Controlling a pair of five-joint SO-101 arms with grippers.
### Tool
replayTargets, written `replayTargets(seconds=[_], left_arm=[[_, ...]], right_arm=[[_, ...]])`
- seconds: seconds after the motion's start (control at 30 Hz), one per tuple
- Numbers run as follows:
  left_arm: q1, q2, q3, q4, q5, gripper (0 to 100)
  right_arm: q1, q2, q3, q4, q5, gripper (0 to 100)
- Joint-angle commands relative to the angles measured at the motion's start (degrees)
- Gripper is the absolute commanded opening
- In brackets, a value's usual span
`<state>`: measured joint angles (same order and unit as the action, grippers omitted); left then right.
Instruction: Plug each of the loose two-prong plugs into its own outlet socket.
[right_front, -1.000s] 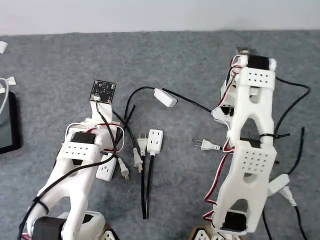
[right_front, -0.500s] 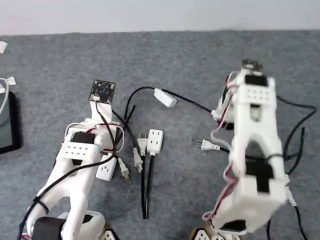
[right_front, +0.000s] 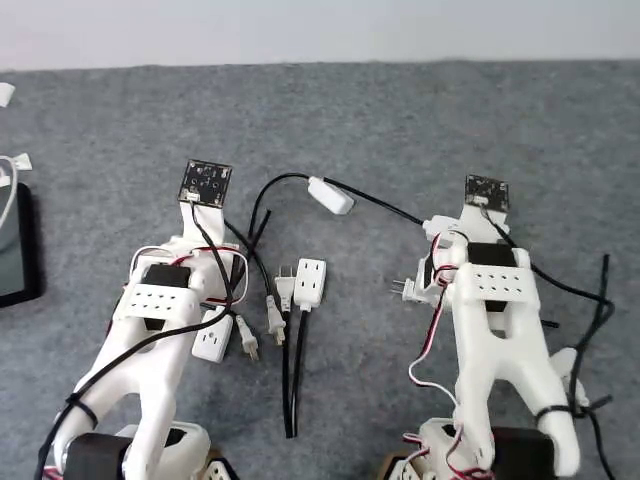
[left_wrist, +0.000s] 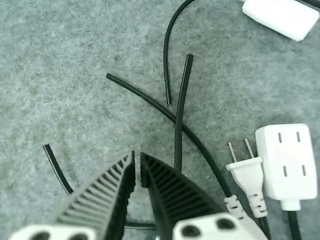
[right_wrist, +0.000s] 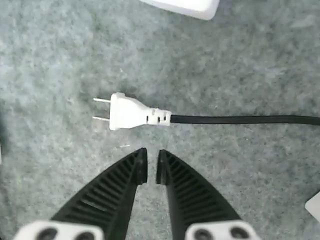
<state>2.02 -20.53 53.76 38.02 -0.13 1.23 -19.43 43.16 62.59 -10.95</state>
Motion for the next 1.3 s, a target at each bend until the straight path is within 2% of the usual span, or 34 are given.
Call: replayTargets(seconds=[0.0, 0.1, 0.17, 0.53, 0.73, 1.27], left_arm=[[0.35, -2.02, -2.15, -1.05, -0.44, 1], [0.35, -2.02, -1.89, -1.05, -0.44, 1], [0.35, -2.02, -1.89, -1.05, -0.44, 1], [0.35, -2.11, -1.80, -1.05, -0.44, 1], [0.35, -2.11, -1.80, -1.05, -0.44, 1], [0.44, -2.11, -1.80, -1.05, -0.44, 1]], right_arm=[[0.22, 1.71, 0.70, -2.42, -7.65, 10.7], [0.57, 5.85, -0.53, -4.53, -21.45, 13.6], [0.57, 8.40, -2.29, -4.35, -25.93, 14.1], [1.63, 14.64, -7.74, -4.26, -26.81, 14.0], [3.91, 14.99, -10.37, -1.63, -32.88, 13.9], [3.74, 15.16, -10.29, -6.02, -33.23, 14.0]])
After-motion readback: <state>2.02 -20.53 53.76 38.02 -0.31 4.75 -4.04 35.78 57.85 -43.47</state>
